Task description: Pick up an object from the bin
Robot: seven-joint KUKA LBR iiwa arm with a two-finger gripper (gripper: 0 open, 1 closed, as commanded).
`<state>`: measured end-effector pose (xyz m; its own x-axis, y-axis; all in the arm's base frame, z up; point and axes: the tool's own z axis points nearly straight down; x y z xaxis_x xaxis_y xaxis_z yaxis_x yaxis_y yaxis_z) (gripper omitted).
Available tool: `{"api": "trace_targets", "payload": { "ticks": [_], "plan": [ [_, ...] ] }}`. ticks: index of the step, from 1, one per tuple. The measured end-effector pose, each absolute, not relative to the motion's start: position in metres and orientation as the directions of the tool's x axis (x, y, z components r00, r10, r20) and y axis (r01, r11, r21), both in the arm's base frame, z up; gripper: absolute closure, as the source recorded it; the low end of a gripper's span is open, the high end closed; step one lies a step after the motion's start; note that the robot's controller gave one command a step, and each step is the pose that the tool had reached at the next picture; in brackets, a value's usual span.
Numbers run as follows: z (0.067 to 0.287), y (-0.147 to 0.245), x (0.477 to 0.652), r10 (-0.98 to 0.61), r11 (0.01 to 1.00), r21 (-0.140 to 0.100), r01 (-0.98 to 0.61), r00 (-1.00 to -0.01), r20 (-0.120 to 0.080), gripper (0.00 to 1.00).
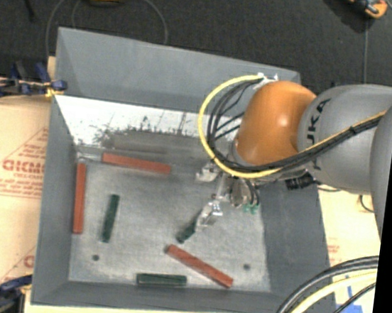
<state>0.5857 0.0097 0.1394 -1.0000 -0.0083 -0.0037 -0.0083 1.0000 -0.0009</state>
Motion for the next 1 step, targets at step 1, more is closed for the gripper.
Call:
{"api": "trace_targets", "payload": {
  "ticks": [1],
  "plan": [
    [0.1361,0.0194,0.5785,-0.249,0.969,-0.002,-0.249,-0.969,-0.003,0.0]
  ]
}}
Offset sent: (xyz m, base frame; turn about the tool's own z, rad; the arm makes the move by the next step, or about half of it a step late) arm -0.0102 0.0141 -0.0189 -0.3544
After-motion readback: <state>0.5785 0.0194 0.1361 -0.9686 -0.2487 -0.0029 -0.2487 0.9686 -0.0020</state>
